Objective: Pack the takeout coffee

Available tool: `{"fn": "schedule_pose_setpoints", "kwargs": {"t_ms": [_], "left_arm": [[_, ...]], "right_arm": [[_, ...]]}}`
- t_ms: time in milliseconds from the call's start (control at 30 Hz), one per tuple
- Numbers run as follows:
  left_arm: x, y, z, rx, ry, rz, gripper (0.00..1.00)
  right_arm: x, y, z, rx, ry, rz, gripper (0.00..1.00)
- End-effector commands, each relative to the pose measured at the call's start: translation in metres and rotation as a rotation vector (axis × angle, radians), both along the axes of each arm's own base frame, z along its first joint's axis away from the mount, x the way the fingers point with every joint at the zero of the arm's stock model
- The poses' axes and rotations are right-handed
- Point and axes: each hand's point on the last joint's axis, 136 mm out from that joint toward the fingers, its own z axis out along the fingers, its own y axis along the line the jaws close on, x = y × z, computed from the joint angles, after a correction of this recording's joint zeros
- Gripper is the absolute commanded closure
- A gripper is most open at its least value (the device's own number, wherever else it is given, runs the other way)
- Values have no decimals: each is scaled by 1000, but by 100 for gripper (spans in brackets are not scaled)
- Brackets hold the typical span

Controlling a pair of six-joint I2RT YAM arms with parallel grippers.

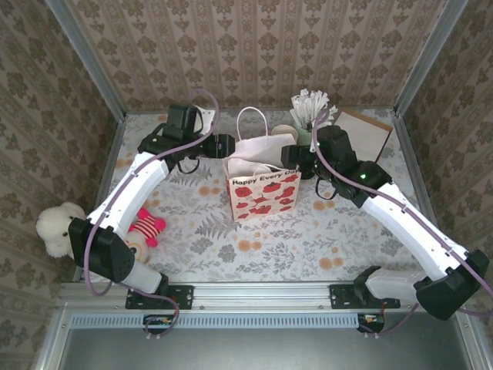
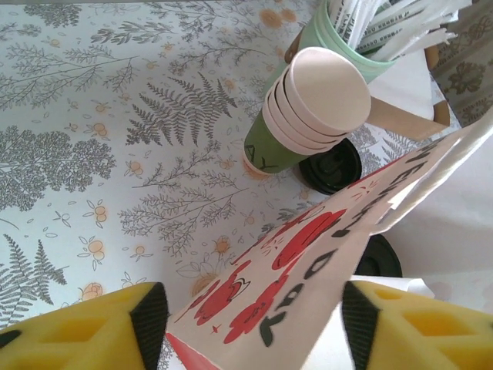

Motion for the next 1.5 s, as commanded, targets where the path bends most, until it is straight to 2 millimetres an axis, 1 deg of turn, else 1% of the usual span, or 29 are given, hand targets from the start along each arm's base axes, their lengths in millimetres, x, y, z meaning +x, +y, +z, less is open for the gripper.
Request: {"fn": "schedule_pose_setpoints", "kwargs": {"t_ms": [0, 33, 100, 167, 267, 300, 367, 500, 600, 667, 700, 767, 833, 933, 1000, 1067, 1133, 1200, 1233, 1300, 1367, 1467], "left_arm": [[5, 1, -1, 32, 3, 12, 41], [7, 4, -2, 43, 10, 31, 43], [10, 8, -6, 67, 24, 61, 48], [11, 13, -10, 88, 41, 91, 53], [9, 13, -11, 85, 51, 91, 60], [10, 13, -11, 82, 50, 91, 61], [2, 0, -10, 75, 48, 55, 66], [1, -3, -7, 58, 45, 32, 73], [5, -1, 0, 56, 21, 30, 78], [8, 1, 2, 57, 4, 39, 78], [16, 12, 3, 55, 4, 67, 78], [23, 18, 2, 49, 10, 71, 79], [30, 22, 2, 48, 18, 72, 78], [39, 23, 7, 66, -4, 61, 77], [42, 20, 9, 70, -19, 46, 75], [48, 22, 7, 84, -22, 54, 74], [53, 23, 6, 77, -10, 61, 73], [57, 23, 9, 57, -3, 68, 72], [58, 22, 11, 47, -3, 61, 69], [59, 21, 15, 42, -7, 58, 61], [59, 21, 18, 45, -14, 52, 54], [61, 25, 27, 26, -13, 61, 48]], "right_arm": [[2, -5, -15, -3, 108, -89, 26], [4, -7, -18, -20, 127, -114, 29], [8, -5, -23, -58, 157, -111, 32], [14, 1, -33, -103, 204, -99, 34], [21, 9, -37, -124, 221, -80, 40], [22, 10, -38, -126, 222, -76, 41], [24, 11, -37, -124, 220, -82, 42], [25, 15, -31, -121, 209, -70, 49], [22, 29, -26, -110, 191, -7, 53], [20, 40, -25, -93, 185, 27, 56], [20, 45, -24, -79, 188, 41, 58], [18, 56, -27, -51, 205, 69, 58], [17, 66, -29, -24, 221, 85, 58], [18, 77, -27, -14, 201, 94, 58], [23, 80, -28, -10, 187, 87, 55], [31, 81, -26, -29, 166, 78, 53], [37, 83, -19, -29, 146, 75, 53], [39, 87, -13, -16, 129, 89, 53], [40, 88, -10, -17, 121, 99, 51], [42, 82, -9, -34, 120, 76, 50], [44, 76, -7, -39, 118, 65, 46], [45, 65, -2, -57, 100, 52, 38]]}}
